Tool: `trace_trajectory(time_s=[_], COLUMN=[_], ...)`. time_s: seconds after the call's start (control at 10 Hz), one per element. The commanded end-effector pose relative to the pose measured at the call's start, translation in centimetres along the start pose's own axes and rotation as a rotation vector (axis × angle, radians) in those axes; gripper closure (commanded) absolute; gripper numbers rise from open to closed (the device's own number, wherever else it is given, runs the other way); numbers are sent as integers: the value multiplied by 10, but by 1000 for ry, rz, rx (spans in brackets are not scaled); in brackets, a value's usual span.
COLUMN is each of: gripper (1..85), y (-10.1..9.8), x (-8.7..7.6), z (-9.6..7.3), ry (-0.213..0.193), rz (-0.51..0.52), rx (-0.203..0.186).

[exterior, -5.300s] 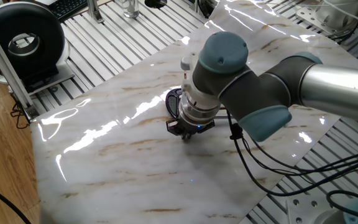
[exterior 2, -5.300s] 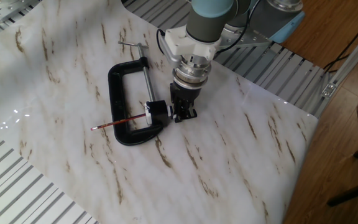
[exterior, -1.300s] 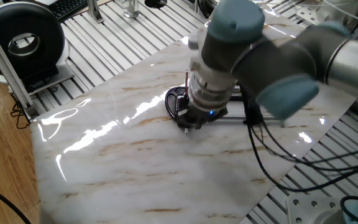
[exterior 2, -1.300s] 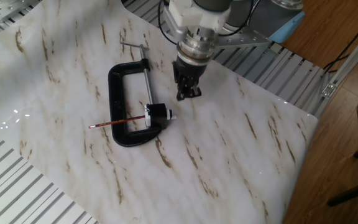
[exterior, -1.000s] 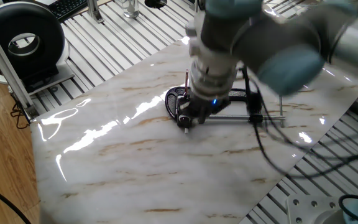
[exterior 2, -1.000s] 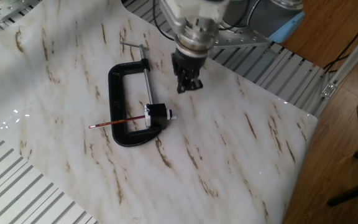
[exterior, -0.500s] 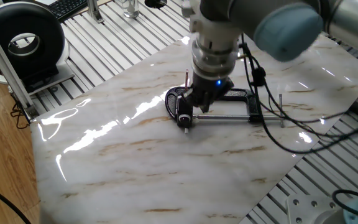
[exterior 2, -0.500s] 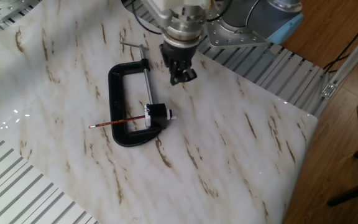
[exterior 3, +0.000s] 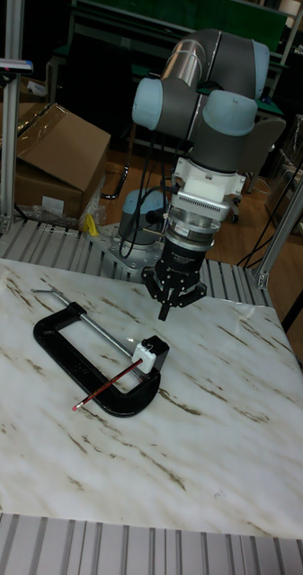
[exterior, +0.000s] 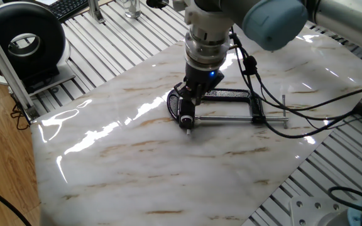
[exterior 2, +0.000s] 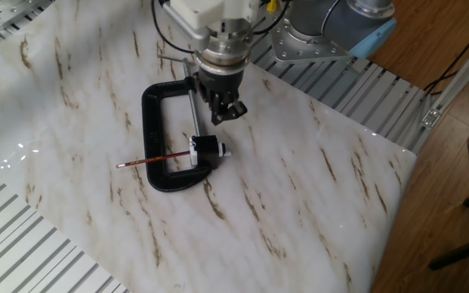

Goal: Sharpen the pencil with a pencil sharpener

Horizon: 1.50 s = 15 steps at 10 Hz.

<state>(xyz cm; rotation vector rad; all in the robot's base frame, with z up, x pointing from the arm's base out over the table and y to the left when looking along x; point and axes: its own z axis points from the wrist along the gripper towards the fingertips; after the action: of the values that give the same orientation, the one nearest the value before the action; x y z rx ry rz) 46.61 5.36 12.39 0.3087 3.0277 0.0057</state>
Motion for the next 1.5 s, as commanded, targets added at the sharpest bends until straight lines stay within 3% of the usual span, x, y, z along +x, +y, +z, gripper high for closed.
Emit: trace_trajectory(time_s=[0.0, 1.4], gripper=[847, 847], y=[1, -8], x=[-8, -14], z=[2, 2], ry=[-6, -25], rz=[-36, -54], rx=[-10, 14])
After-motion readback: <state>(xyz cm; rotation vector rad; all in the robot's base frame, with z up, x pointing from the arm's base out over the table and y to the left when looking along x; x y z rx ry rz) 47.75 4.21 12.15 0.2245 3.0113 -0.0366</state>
